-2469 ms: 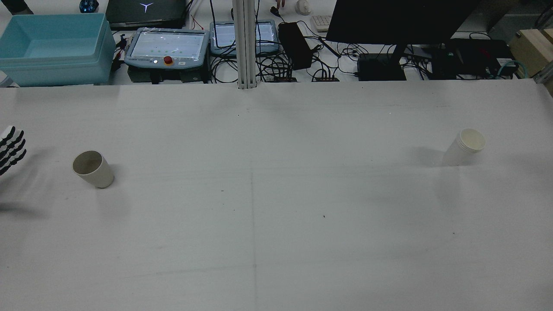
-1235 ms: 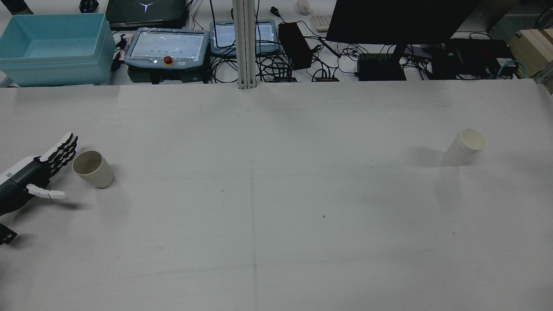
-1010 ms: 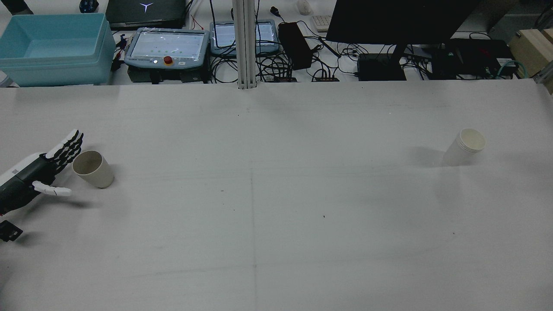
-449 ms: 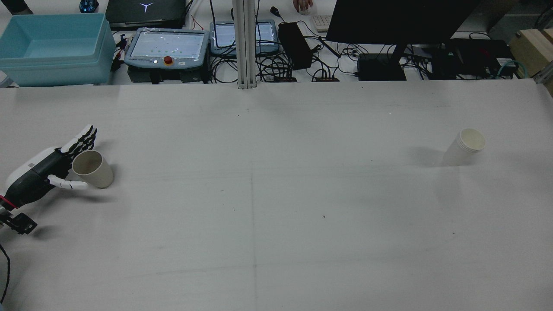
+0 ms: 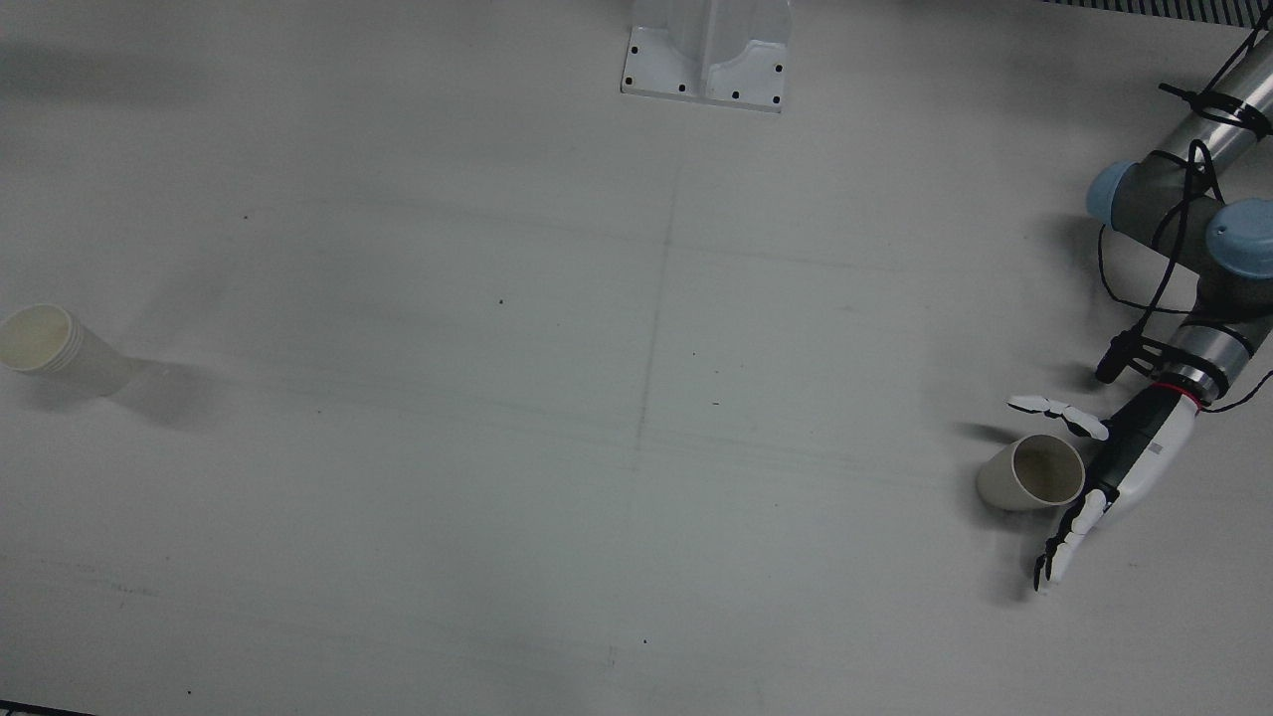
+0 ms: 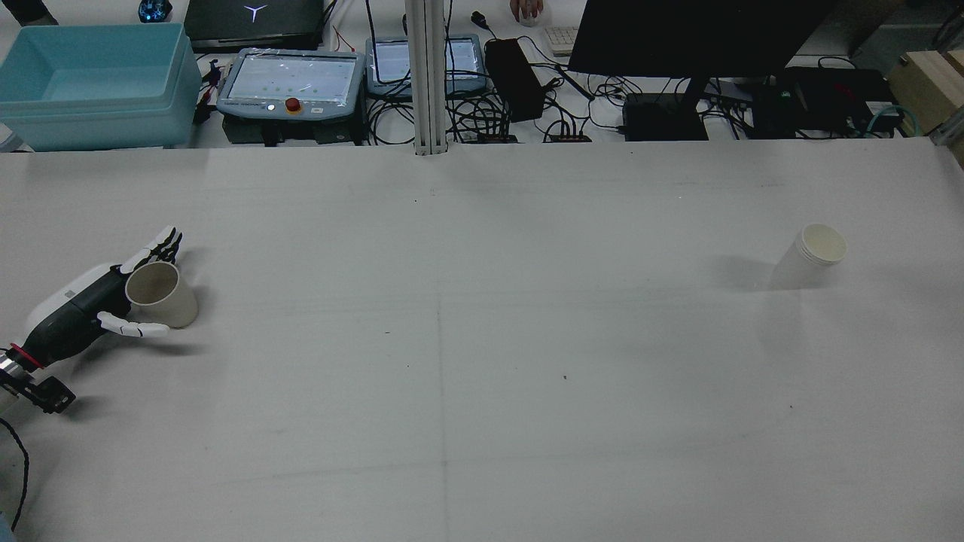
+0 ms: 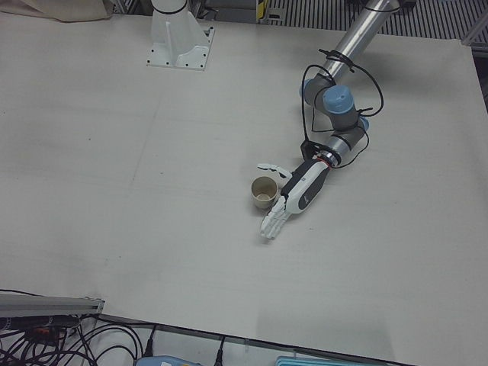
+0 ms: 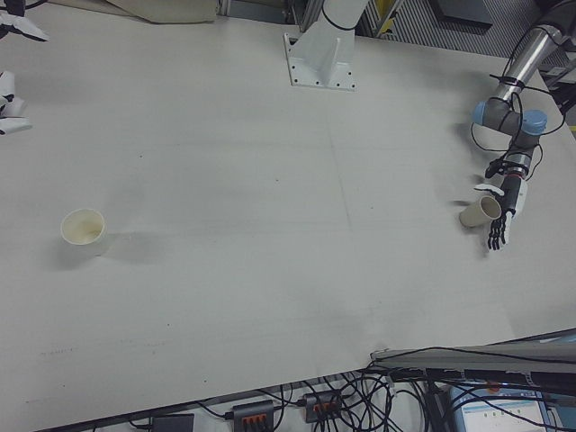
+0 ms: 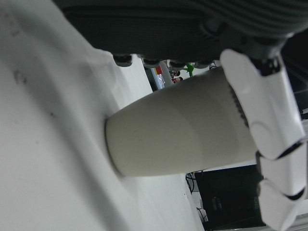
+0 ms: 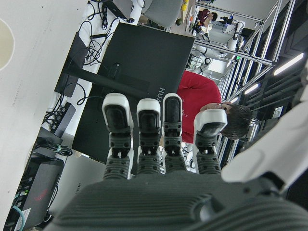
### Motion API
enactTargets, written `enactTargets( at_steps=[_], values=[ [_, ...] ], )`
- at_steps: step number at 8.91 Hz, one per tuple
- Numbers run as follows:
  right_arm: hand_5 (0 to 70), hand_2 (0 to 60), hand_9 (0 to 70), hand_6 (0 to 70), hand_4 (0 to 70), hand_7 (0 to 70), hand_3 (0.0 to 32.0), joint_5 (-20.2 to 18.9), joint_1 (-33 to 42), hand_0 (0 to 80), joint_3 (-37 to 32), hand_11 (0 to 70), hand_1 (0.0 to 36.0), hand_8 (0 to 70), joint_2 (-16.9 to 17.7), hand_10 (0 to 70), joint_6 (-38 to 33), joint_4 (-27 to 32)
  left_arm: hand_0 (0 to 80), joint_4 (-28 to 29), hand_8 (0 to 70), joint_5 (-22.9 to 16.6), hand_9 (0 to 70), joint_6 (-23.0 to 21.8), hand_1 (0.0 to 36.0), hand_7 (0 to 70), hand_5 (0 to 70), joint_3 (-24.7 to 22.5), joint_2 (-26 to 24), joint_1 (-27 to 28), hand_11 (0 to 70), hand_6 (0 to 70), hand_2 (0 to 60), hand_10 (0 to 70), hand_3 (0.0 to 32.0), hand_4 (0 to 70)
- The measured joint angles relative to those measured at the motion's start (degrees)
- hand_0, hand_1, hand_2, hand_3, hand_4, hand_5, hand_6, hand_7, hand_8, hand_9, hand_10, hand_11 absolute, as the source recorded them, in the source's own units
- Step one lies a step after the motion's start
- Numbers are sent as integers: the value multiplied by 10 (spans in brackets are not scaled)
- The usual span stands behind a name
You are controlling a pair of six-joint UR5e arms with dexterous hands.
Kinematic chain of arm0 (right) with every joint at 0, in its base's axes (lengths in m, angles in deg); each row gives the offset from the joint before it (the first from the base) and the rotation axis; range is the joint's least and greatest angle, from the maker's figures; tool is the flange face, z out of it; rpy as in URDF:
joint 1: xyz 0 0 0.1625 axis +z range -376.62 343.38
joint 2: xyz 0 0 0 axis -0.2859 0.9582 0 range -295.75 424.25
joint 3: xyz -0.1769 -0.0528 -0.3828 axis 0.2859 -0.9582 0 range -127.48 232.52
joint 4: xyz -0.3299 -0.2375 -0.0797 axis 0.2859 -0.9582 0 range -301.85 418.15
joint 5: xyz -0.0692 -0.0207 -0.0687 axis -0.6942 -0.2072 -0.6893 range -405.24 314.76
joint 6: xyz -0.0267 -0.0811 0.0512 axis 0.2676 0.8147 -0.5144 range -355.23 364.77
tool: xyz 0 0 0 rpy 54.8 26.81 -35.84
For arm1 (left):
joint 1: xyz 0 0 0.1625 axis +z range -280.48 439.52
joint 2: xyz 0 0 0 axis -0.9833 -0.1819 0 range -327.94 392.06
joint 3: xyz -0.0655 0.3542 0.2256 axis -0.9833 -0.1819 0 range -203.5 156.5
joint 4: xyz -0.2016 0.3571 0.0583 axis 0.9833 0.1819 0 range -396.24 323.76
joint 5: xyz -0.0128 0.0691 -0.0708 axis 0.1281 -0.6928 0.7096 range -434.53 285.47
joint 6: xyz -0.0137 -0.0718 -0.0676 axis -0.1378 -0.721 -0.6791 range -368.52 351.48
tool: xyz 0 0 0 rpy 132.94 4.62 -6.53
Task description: Pour water
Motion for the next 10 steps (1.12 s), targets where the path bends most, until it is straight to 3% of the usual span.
enactTargets(
  at_steps=[2, 3, 4, 5, 7, 8, 9, 10],
  values=[
    [632, 218, 582, 324, 256, 399, 0, 0, 2, 301, 1, 575, 19, 423, 1, 414, 0, 0, 466, -1, 18, 0, 45, 0, 154, 141, 526, -3, -4, 4, 7, 44, 242, 0, 0, 259],
    [629, 218, 580, 326, 257, 399, 0, 0, 4, 302, 1, 572, 20, 422, 3, 412, -1, 0, 466, -2, 33, 1, 71, -3, 156, 177, 700, -4, -8, 4, 14, 61, 275, 5, 0, 323],
    [619, 217, 570, 321, 256, 390, 0, 0, 6, 302, 3, 564, 20, 416, 4, 406, -1, 0, 469, -9, 50, 3, 95, -8, 254, 205, 700, -5, -14, 3, 35, 80, 600, 18, 0, 353],
    [618, 217, 568, 322, 259, 389, 0, 0, 9, 307, 5, 564, 20, 415, 7, 406, -1, 0, 422, -23, 59, 5, 107, -15, 360, 225, 700, -7, -23, 3, 62, 90, 600, 32, 0, 370],
    [601, 220, 555, 317, 259, 378, 0, 0, 16, 315, 9, 565, 23, 405, 11, 406, -3, 0, 349, -56, 63, 6, 114, -23, 360, 232, 700, -21, -35, 1, 84, 93, 600, 46, 0, 398],
    [571, 229, 490, 300, 279, 350, 0, 0, 19, 339, 10, 502, 34, 353, 11, 358, -6, 1, 347, -64, 66, 6, 117, -29, 360, 234, 700, -26, -37, -1, 88, 95, 600, 49, 0, 402],
    [426, 258, 239, 215, 274, 233, 0, 0, 24, 384, 11, 313, 71, 163, 11, 215, -13, 2, 359, -72, 66, 7, 118, -45, 360, 237, 700, -29, -38, -4, 91, 96, 600, 51, 0, 404],
    [79, 245, 0, 104, 209, 51, 0, -1, 32, 395, 12, 101, 101, 10, 10, 65, -18, 7, 387, -79, 66, 7, 118, -70, 360, 241, 700, -30, -38, -6, 94, 97, 600, 54, 0, 407]
  ],
)
